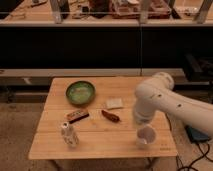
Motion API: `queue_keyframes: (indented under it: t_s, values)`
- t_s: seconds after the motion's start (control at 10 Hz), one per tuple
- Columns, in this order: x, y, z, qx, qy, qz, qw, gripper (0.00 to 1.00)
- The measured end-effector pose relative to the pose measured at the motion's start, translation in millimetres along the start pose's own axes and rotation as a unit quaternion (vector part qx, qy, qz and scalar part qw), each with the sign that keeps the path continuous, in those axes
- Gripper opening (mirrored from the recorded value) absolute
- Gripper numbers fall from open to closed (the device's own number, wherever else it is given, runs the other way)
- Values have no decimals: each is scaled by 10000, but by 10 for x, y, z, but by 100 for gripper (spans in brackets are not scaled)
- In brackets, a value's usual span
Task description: Move the arm in a circular motion
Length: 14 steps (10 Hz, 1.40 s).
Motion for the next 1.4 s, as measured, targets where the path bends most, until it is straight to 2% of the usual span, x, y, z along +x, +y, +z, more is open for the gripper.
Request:
queue_keyframes:
  t_s: [0.1, 0.3, 0.4, 0.5, 0.6, 0.8, 1.0, 1.1, 1.3, 1.4]
  values:
    - [-599, 142, 49, -114, -367, -474, 9981, 0]
    - [-1258, 209, 100, -178, -767, -961, 9923, 0]
    - [-1599, 149, 130, -162, -950, -1202, 9881, 0]
    - [-1933, -63, 187, -82, -1071, -1444, 9837, 0]
    - [-2048, -267, 226, -13, -1075, -1495, 9829, 0]
    - [-2044, -982, 340, 230, -810, -1497, 9851, 0]
    - [-1825, -1672, 448, 379, -425, -1262, 9904, 0]
    - [-1581, -2031, 483, 430, -140, -1036, 9936, 0]
    - [-1167, -2370, 500, 404, 237, -651, 9968, 0]
    - [-837, -2480, 508, 309, 470, -359, 9978, 0]
